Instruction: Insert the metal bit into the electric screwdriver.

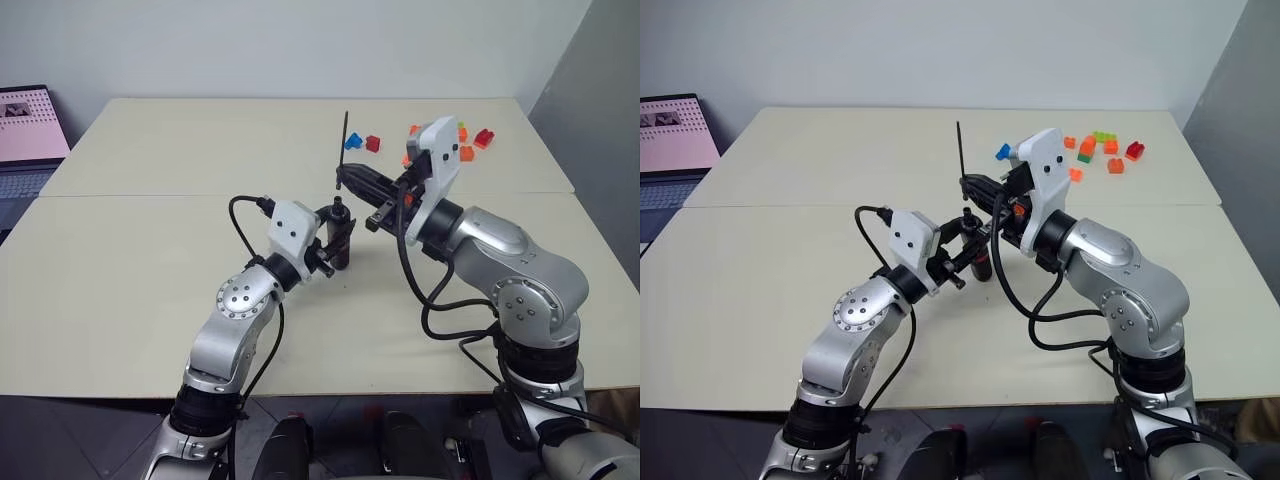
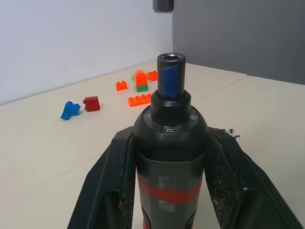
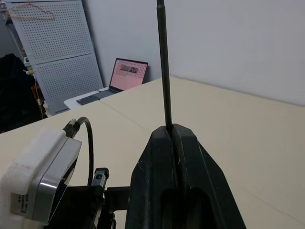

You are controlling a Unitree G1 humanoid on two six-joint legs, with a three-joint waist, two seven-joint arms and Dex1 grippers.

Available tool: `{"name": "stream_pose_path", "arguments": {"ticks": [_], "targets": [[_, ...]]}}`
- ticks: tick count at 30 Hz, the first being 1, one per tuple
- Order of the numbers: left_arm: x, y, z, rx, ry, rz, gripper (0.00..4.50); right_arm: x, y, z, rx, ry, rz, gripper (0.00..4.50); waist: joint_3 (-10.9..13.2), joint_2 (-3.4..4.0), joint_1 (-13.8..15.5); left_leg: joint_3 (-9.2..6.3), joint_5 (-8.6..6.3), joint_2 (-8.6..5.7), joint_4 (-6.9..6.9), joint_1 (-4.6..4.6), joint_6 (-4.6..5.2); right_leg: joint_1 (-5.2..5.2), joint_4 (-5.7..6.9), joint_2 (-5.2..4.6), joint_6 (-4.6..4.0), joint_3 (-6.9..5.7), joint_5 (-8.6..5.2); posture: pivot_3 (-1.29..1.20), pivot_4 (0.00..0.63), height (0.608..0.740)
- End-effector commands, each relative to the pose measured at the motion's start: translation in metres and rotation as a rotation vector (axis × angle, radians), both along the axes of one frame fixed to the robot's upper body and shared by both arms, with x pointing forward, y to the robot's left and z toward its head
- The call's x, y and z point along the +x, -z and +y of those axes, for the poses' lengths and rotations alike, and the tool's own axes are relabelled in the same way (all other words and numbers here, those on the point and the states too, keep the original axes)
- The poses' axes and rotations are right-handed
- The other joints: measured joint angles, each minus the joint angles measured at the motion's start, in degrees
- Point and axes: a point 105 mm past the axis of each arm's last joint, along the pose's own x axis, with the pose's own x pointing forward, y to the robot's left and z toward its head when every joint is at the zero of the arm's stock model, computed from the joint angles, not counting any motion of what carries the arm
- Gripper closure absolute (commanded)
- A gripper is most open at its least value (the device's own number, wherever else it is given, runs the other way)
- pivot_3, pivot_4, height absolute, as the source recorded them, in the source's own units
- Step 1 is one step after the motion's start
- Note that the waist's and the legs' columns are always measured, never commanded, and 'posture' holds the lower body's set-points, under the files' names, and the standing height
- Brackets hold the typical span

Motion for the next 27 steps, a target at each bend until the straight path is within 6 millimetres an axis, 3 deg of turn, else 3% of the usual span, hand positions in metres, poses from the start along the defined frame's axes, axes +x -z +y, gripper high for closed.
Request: {"name": "stream_pose_path", "arguments": {"ticks": [1,27], "targets": [[-0.003,-0.007,0.006,0.006,-0.018,-0.034,2.85,-0.012,-0.008,0.004,0.01,-0.036,-0.046,4.5,0.0,0.0,0.0,0.0,0.0,0.0,0.0,0.0,0.0,0.0,0.0,0.0,0.0,-0.01,0.0,0.0,0.15,0.74],[-0.002,-0.006,0.007,0.019,-0.013,-0.025,2.85,-0.013,0.002,0.008,0.013,-0.016,-0.034,4.5,0.0,0.0,-0.1,0.0,0.0,0.01,0.01,0.04,0.0,0.0,0.1,0.02,0.0,0.0,0.0,0.0,0.15,0.74]]}}
